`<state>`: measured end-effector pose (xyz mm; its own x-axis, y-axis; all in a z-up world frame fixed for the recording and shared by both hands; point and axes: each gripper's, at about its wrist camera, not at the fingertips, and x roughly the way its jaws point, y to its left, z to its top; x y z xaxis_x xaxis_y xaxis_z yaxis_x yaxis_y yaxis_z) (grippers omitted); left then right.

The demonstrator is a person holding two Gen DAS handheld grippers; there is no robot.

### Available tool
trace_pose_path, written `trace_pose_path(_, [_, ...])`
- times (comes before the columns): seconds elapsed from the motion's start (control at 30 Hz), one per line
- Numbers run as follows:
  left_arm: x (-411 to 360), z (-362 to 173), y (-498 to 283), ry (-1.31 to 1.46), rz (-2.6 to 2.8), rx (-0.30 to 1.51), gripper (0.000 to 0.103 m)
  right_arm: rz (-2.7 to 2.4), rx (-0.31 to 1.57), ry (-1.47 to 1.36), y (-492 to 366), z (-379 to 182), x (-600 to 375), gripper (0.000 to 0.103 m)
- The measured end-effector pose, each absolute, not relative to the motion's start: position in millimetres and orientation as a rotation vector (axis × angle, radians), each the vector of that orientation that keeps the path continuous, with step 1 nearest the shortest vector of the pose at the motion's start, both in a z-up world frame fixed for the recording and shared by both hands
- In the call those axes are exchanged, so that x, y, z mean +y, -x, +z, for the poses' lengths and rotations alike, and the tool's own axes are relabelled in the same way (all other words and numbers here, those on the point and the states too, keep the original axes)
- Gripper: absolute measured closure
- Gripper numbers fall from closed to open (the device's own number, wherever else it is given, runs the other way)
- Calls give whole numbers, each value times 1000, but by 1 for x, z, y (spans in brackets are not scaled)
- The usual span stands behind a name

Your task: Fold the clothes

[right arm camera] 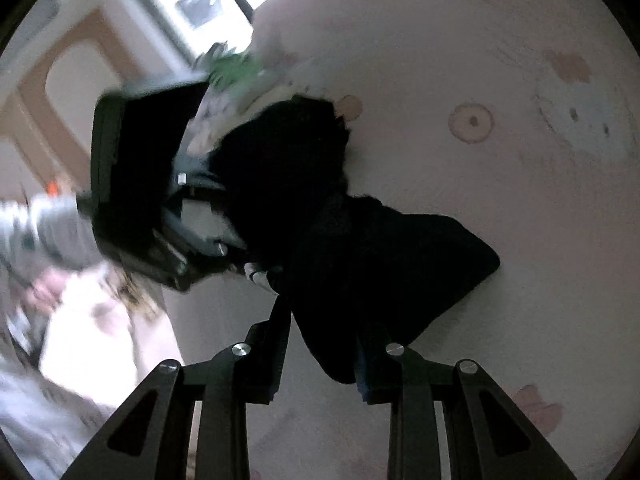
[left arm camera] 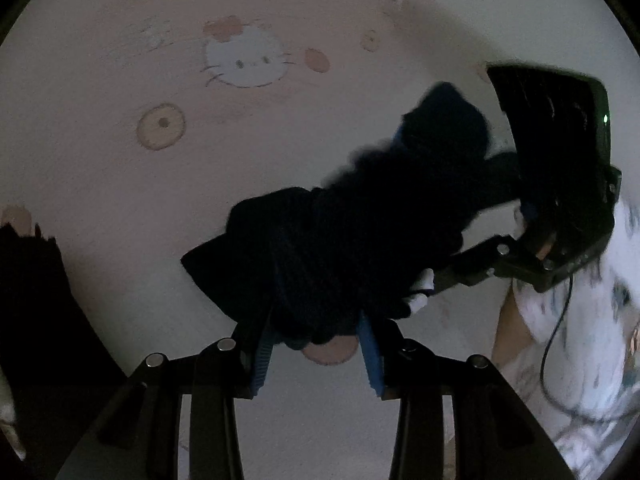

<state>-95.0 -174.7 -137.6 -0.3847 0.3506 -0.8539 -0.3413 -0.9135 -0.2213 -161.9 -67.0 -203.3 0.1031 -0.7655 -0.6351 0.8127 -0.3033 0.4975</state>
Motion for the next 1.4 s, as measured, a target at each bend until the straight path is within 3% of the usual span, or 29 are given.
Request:
trace_pose_path(0.23, [-185, -153, 110, 1493, 2359, -192, 67, -1633, -166, -1100, 176, -224, -62, 75])
trace_pose_path(0.37, [-189, -168, 115, 1533, 2396, -257, 67, -1670, -187, -1162, 175, -230, -59, 75])
trace_pose_path(0.73, [-222, -193, 124, 1548, 2448, -726, 67, -1719, -363, -1272, 200, -251, -68, 70])
trace_pose_path(0.9, [-218, -191, 128, 1568, 2493, -683, 67, -1815, -293, -1323, 203, -258, -72, 69])
trace_pose_path(0.93, [-217, -190, 129, 1555, 2493, -684, 64, -1816, -305, -1344, 205, -261, -71, 69])
trace_pose_path(1.0, [-212, -184, 129, 1542, 2508, -661, 43, -1813, -355, -1382, 207, -267, -67, 69])
trace_pose_path(1.03, [-209, -182, 128, 1542, 2520, -643, 27, -1817, -363, -1384, 207, -267, -65, 69])
trace_pose_path(1.3, [-205, -193, 129, 1613, 2557, -647, 26, -1815, -323, -1394, 204, -264, -61, 61])
trace_pose_path(1.4, [-210, -205, 128, 1657, 2555, -691, 26, -1802, -333, -1427, 205, -264, -57, 41])
